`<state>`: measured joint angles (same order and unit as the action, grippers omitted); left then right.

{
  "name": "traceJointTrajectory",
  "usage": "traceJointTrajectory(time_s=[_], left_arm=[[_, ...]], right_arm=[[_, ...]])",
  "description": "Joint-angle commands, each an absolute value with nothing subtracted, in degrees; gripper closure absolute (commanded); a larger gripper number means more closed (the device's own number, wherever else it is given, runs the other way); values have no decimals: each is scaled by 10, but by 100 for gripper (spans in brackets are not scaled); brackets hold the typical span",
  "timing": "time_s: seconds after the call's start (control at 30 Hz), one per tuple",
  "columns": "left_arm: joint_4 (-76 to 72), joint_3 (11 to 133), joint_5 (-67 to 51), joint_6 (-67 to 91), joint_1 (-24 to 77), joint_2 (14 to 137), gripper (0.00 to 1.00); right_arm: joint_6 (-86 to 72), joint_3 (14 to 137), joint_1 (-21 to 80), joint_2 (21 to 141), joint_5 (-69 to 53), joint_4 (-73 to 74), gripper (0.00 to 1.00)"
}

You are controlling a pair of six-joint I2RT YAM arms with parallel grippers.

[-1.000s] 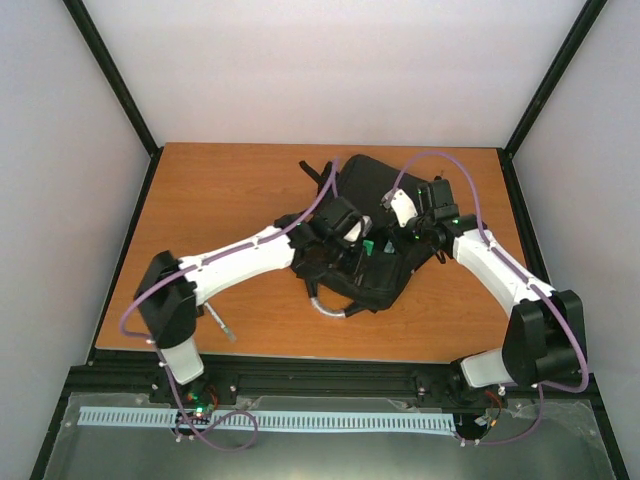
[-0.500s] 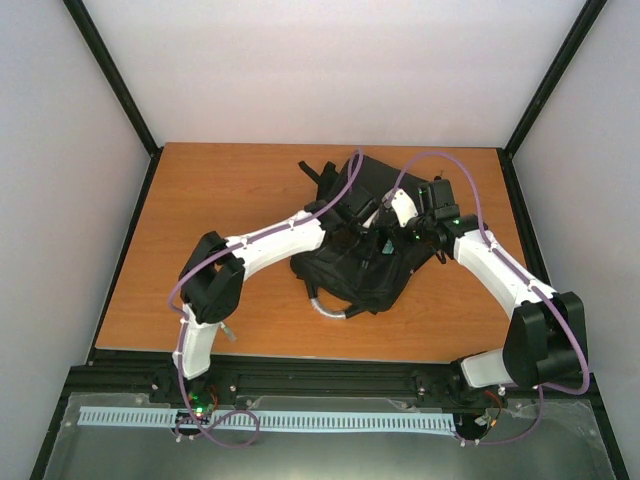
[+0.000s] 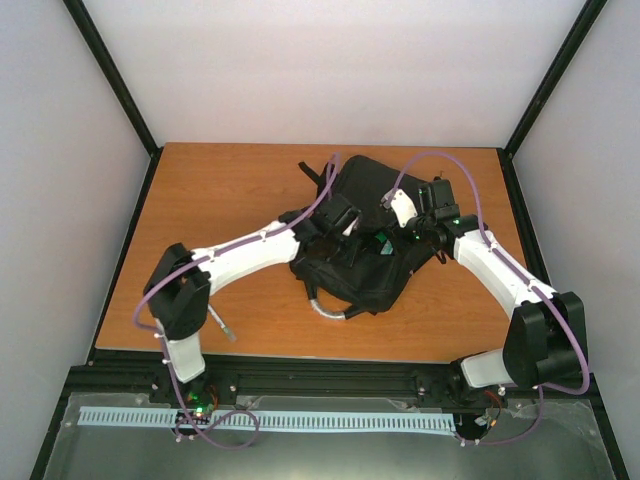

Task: Pack the student bag
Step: Place the stationery in the student bag.

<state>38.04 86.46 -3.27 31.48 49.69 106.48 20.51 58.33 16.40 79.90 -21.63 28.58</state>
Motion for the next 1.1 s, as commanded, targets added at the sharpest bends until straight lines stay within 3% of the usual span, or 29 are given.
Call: traceJointTrajectory(time_s=[0.0,0.23,0.4,0.7,0.97,1.07], left_arm=[[335,784,-79,339,507,998,72],[301,779,-69,333,506,1035,95],[283,857,-46,314,506,1108,99],[254,961,-6,300,506,1148,99],[271,775,-32,341,506,993,92],[315,709,0,349,507,906,80]], right_arm=[[210,592,164,789,-254,257,97],[210,592,163,792,-256,258,97],[210,592,163,789,-254,259,97],[209,592,153,796,-259,260,97],[212,591,147,805,-265,261,97],[211,592,147,809,-270,264,97]])
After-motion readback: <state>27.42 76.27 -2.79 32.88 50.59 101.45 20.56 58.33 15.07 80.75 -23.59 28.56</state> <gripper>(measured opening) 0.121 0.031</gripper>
